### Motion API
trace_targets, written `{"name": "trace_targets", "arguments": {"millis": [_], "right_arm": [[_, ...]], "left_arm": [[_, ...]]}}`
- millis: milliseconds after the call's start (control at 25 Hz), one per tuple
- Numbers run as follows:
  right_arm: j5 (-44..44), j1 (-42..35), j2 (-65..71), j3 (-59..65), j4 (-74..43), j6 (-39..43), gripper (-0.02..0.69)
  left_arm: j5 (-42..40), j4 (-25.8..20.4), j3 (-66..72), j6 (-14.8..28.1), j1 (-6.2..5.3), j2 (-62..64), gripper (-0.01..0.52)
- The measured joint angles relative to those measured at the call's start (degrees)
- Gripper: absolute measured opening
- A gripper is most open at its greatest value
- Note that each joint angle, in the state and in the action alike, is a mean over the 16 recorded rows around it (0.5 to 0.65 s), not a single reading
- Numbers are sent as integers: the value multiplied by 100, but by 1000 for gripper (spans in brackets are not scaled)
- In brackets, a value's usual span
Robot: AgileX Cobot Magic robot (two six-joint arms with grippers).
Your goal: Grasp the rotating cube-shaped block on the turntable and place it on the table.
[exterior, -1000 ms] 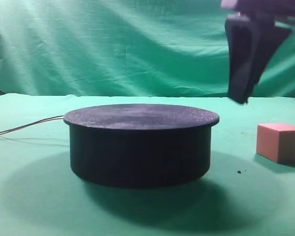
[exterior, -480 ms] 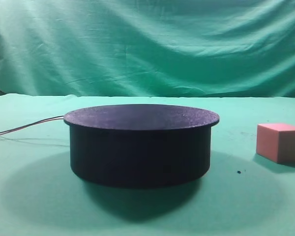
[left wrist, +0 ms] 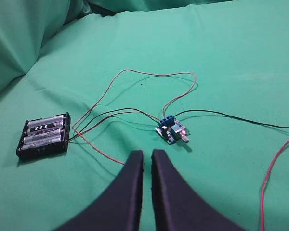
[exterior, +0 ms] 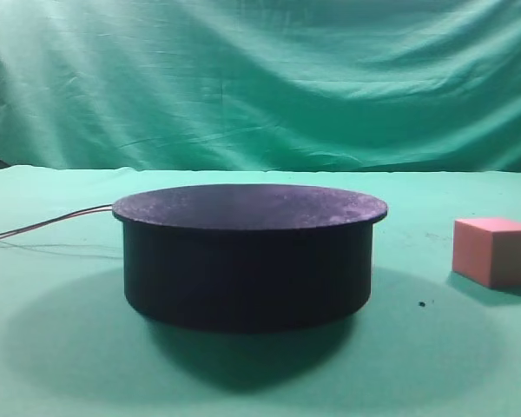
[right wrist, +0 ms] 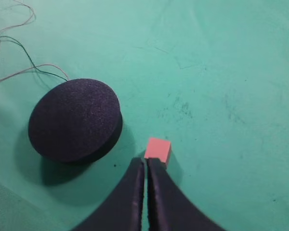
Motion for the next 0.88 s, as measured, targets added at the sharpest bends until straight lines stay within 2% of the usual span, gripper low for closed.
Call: {"name": "trace_targets", "arguments": {"millis": [240, 520, 880], "right_arm": [[-973, -677, -812, 963, -64, -418, 0], [-2087, -1526, -2221, 2427, -59, -538, 0], [-2289, -1800, -3195, 3302, -23, -510, 0]], "left_arm": [[0, 0, 0, 0, 0, 0, 0], [0, 0, 0, 0, 0, 0, 0], [0, 0, 0, 0, 0, 0, 0]]}}
